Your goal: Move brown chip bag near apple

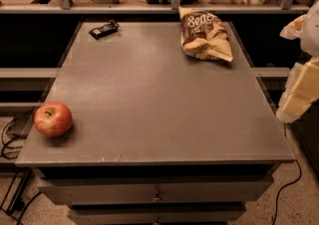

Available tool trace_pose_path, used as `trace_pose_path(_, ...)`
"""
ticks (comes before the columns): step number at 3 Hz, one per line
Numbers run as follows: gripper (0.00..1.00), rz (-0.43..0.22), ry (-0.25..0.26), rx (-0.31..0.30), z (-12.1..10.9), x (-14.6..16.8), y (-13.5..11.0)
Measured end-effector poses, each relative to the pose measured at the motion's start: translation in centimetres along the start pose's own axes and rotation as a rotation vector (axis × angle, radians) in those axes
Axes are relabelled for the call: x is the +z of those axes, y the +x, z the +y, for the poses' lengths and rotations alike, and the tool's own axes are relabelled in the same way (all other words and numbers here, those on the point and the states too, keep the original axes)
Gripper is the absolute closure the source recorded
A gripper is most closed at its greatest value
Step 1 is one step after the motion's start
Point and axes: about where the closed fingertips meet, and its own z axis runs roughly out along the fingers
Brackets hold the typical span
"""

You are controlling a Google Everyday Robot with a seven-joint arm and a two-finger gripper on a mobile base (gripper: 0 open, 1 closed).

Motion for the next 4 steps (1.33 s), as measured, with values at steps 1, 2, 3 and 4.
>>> trace_pose_path(1, 0.00, -0.114, 0.029, 0.071, -2.7, 0.7, 0.2)
trace_pose_path(2, 0.00, -0.247, 0.040, 0.133, -6.4, 2.6, -1.2)
trace_pose_path(3, 0.00, -0.321, 0.051, 0.174, -10.0, 4.8, -2.9)
trace_pose_path(4, 0.00, -0.366, 0.069, 0.239, -14.2, 8.0, -4.5)
